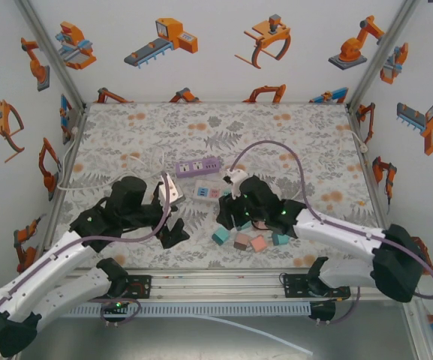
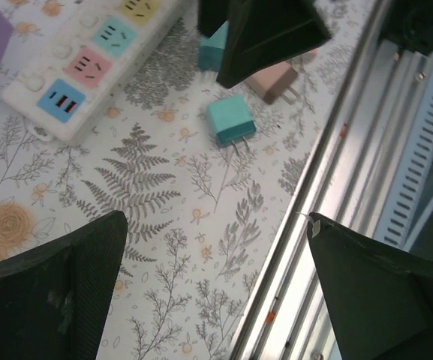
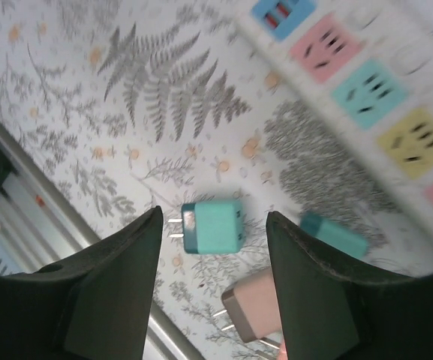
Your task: Pull the plug off the socket
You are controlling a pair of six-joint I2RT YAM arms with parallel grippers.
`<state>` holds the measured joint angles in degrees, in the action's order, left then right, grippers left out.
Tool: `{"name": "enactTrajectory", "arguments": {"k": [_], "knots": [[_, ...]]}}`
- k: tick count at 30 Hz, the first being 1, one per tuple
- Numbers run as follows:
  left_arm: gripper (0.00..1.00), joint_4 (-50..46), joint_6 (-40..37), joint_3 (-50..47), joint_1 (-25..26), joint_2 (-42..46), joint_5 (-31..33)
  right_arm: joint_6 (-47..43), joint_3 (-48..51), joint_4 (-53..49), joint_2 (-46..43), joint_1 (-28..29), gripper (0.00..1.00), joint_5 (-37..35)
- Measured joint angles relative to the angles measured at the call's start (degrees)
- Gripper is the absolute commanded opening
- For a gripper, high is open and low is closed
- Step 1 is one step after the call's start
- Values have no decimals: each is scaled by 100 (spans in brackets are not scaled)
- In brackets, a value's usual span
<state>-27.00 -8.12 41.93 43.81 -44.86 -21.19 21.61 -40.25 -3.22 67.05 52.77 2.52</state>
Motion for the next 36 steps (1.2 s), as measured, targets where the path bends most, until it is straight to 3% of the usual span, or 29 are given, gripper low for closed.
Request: {"name": "enactTrajectory", "arguments": {"k": [9, 11, 15, 21, 26, 31, 36], "knots": [[97, 1091, 1220, -267, 2, -358, 2221, -1038, 933, 1071, -1676, -66, 80, -3423], [97, 1331, 1410, -448, -13, -334, 2885, -1325, 1198, 1257, -1867, -284, 81, -4129], [97, 1860, 1773, -960, -262, -223, 4048, -1550, 1486, 1285, -2149, -1163, 82, -4824], [97, 2551, 2015, -1700, -1023, -90, 5307, -1692, 2061, 1574, -2118, -2669, 88, -5051], [97, 3285, 1943, -2236, -1598, -92, 6041, -1698, 2218, 2109, -901, -3626, 95, -4631], [97, 4367, 1563, -2618, -2446, -260, 5914, -1805, 2000, 2863, 791, -3915, 99, -4205], [97, 5346, 1443, -2677, -3254, -1239, 5259, -2308, 1488, 3825, 1921, -3928, 99, -3886]]}}
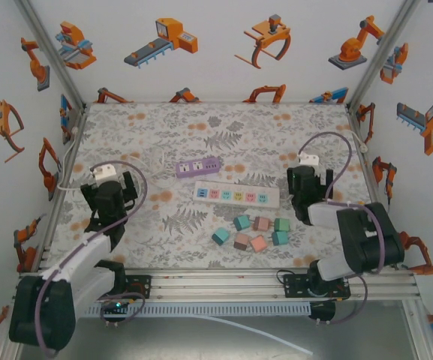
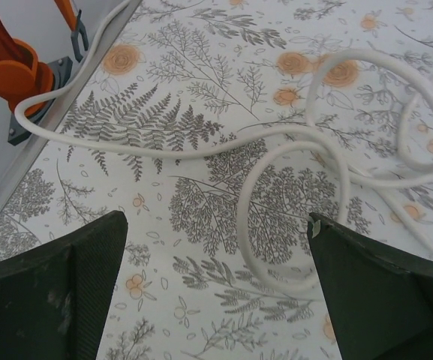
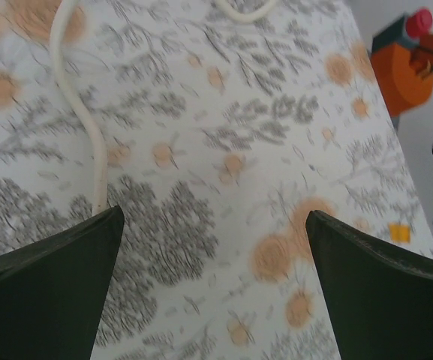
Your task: Pull the plug off the socket
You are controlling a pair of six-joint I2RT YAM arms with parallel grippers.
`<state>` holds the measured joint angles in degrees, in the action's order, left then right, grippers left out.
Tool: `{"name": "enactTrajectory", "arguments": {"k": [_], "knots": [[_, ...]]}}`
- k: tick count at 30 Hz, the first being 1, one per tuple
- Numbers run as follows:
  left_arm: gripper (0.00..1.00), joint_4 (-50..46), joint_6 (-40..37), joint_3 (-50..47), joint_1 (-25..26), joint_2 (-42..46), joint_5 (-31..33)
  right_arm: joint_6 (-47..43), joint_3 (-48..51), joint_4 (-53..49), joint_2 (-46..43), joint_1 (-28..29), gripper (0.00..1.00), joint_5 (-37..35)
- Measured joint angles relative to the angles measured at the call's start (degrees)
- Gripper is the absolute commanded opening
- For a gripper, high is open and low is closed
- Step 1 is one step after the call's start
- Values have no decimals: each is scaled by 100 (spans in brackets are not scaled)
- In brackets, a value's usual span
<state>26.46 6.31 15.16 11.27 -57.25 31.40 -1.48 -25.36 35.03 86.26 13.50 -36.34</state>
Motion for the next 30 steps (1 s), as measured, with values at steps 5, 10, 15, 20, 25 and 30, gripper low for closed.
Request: {"name": "enactTrajectory", "arguments": {"k": [5, 10, 15, 20, 25, 30], "knots": [[97, 1176, -92, 9, -415, -1530, -704, -50, 13, 551, 101, -385, 98, 455], [97, 2461, -203, 63, -780, -2796, -1434, 131, 175, 787, -2, -914, 92, 1257], [97, 2603, -177, 350, -1023, -3093, -2020, 343, 428, 1314, 149, -1309, 99, 2061], [97, 2444, -208, 699, -1012, -3104, -2214, 498, 490, 1421, 192, -1311, 99, 2177], [97, 2236, -240, 723, -984, -3106, -2299, 577, 490, 1480, 192, -1311, 99, 2177], [97, 2179, -256, 723, -979, -3106, -2345, 595, 492, 1502, 192, -1311, 99, 2205]]}}
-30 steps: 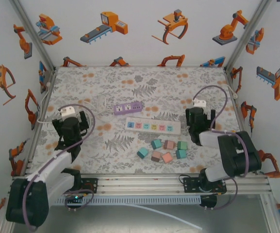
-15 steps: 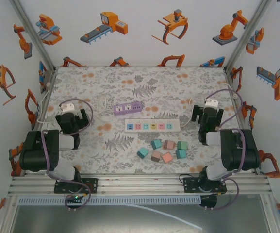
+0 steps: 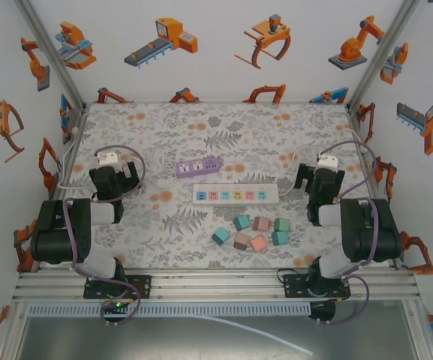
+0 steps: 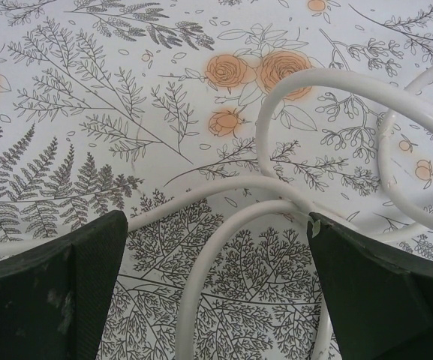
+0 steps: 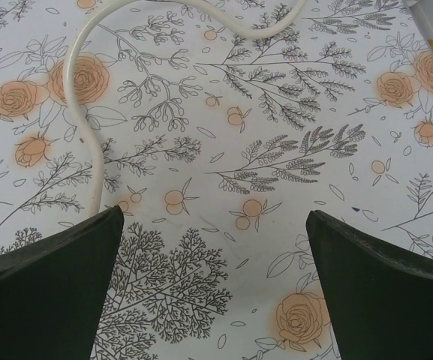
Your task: Pull the plug off the socket
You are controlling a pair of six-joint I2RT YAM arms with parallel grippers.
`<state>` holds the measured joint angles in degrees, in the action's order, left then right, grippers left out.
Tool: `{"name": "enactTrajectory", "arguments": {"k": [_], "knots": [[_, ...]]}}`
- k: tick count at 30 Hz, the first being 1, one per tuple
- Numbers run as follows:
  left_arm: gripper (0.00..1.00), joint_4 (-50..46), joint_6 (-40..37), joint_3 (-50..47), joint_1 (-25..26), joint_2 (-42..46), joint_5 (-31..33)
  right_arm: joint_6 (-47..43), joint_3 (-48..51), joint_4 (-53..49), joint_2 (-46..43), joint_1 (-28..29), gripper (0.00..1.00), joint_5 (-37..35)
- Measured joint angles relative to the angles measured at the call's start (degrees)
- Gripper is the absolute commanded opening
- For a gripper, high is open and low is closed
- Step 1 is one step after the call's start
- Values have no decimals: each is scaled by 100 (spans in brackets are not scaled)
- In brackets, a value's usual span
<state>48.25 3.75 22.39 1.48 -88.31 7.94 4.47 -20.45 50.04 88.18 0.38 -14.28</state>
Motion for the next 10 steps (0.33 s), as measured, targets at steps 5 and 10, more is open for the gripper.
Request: {"name": "enactTrajectory", "arguments": {"k": [5, 10], "knots": [[97, -9, 0, 0, 0, 0, -9, -15, -2, 0, 0, 0, 99, 179], [97, -9, -2, 0, 0, 0, -9, -17, 0, -2, 0, 0, 99, 289]]}}
